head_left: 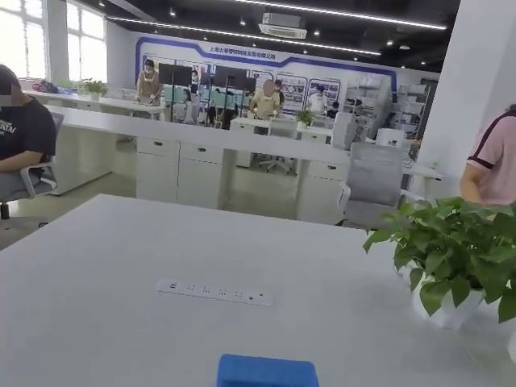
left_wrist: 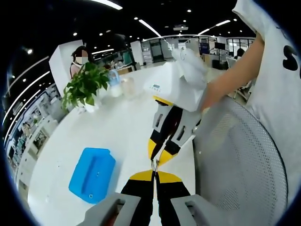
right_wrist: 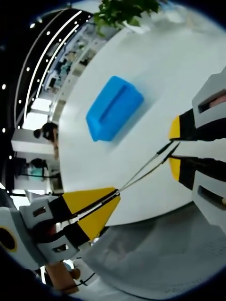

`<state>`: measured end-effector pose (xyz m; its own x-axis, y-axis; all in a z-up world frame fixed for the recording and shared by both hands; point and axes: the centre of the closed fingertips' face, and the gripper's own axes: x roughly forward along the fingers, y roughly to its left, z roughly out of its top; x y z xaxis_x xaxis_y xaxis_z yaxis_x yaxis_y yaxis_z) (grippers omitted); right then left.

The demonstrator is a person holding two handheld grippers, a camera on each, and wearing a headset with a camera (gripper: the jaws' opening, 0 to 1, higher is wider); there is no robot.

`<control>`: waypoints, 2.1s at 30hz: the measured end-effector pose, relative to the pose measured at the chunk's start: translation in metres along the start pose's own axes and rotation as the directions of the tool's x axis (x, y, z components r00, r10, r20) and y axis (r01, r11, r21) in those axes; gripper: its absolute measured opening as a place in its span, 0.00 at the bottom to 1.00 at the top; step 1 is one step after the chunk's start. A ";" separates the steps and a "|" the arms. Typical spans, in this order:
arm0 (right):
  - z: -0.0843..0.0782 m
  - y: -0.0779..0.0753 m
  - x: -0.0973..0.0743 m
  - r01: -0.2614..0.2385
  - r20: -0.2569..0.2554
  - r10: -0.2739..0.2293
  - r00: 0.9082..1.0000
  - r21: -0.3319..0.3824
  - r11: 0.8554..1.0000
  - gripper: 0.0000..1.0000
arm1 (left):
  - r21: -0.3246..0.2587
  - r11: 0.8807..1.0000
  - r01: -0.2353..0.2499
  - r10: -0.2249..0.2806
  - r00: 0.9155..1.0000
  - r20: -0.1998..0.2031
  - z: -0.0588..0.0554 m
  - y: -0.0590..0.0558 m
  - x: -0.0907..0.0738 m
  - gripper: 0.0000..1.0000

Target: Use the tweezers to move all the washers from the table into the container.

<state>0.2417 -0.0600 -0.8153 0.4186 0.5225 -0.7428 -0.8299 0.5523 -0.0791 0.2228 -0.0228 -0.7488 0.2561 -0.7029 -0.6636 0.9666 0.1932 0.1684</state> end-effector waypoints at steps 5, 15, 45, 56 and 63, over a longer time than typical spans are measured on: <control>-0.008 -0.001 0.004 0.001 -0.040 -0.001 0.999 0.011 1.000 0.09 | -0.022 1.000 0.022 -0.022 1.000 -0.009 -0.007 -0.002 0.010 0.00; -0.017 0.002 0.009 -0.017 -0.071 0.019 0.997 0.037 0.999 0.11 | -0.042 0.998 0.046 -0.048 0.998 -0.038 -0.019 -0.002 0.025 0.00; 0.004 -0.019 -0.010 0.040 0.077 -0.067 0.995 0.308 0.951 0.33 | -0.090 0.993 0.071 -0.093 0.958 -0.271 -0.104 0.010 0.051 0.00; 0.004 -0.019 -0.008 0.029 0.082 -0.060 0.995 0.337 0.941 0.36 | -0.029 0.996 0.082 -0.087 0.940 -0.329 -0.118 0.014 0.053 0.00; 0.007 -0.024 -0.009 0.042 0.100 -0.082 0.992 0.350 0.936 0.39 | 0.002 0.994 0.111 -0.104 0.940 -0.326 -0.118 0.013 0.053 0.00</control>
<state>0.2602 -0.0733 -0.8016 0.5200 0.5380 -0.6634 -0.6301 0.7660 0.1272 0.2474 0.0235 -0.8675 0.1365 -0.4577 -0.8786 0.9891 0.1120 0.0953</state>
